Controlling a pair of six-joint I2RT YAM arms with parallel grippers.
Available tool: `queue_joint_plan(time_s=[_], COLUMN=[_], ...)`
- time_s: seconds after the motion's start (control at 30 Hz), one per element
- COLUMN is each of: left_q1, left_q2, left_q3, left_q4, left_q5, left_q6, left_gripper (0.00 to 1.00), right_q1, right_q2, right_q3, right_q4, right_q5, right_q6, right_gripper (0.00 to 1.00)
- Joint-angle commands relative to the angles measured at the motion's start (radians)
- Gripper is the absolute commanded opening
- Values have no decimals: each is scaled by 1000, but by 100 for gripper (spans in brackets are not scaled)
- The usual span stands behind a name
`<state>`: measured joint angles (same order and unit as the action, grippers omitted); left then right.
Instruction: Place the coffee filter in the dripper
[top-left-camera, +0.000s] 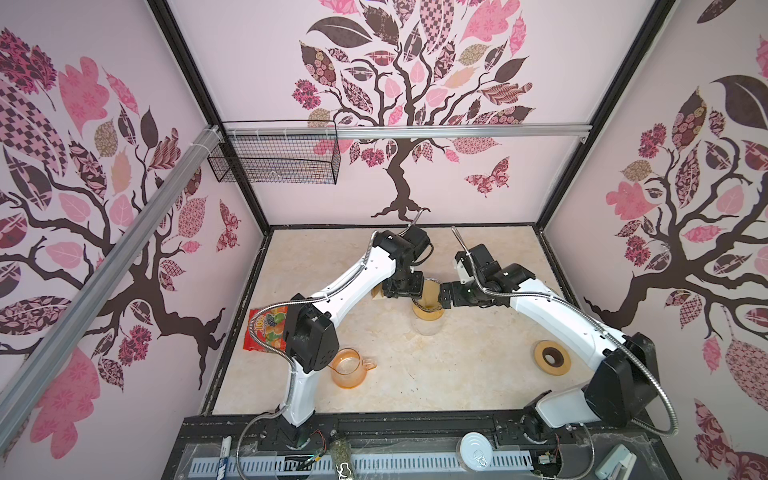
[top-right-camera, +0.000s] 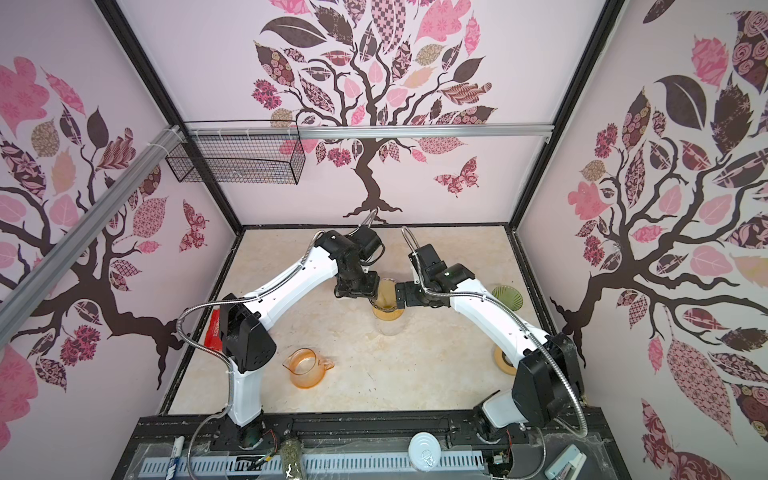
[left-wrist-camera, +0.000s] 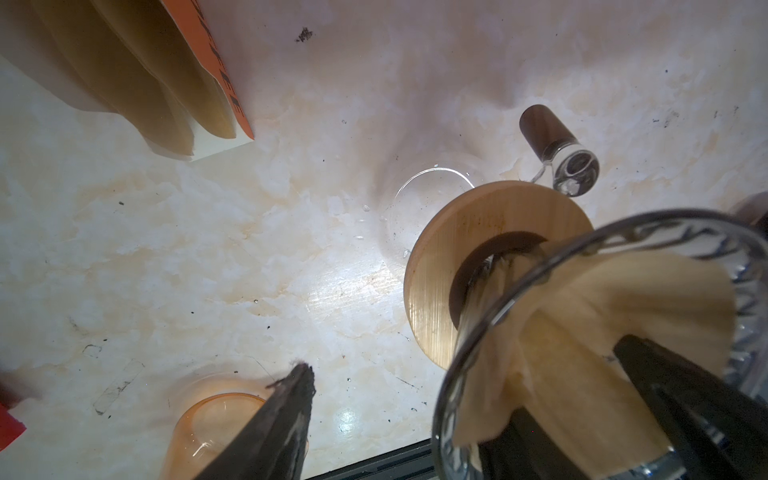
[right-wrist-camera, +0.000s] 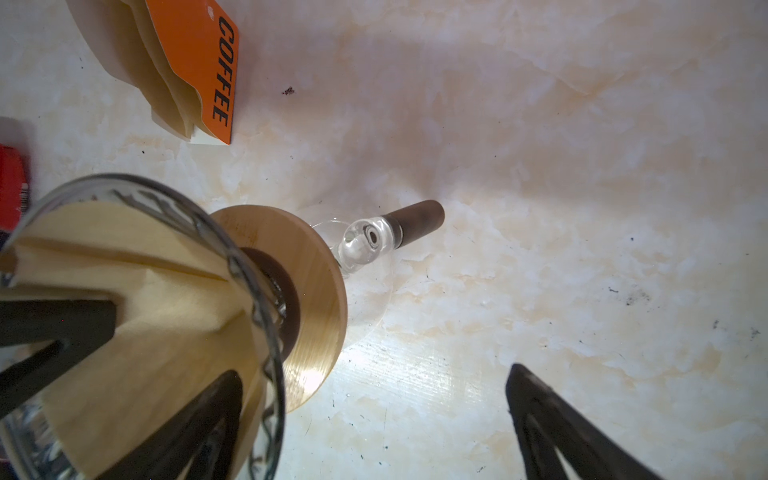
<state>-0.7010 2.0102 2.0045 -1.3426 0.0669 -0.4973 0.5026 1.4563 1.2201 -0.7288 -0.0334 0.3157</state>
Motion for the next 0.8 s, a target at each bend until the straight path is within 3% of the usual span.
queue_joint_plan(time_s=[0.0, 0.17, 0.43, 0.77], left_q1=[25, 49, 14, -9], left_q2=[-36, -78, -87, 0], left_q3=[-4, 0, 51, 106], left_q4=[-10, 12, 36, 6], left_q5=[-7, 8, 1, -52], left_q6=[-6, -26, -3, 7], left_gripper=[63, 65, 83, 83], right_q1=[1, 2, 2, 2], right_q2=[31, 33, 35, 34], right_q3=[-8, -8, -9, -4], right_q4=[-26, -26, -26, -29], right_q5=[38, 33, 33, 32], right_q6=[-19, -19, -18, -18], right_gripper=[100, 100, 100, 100])
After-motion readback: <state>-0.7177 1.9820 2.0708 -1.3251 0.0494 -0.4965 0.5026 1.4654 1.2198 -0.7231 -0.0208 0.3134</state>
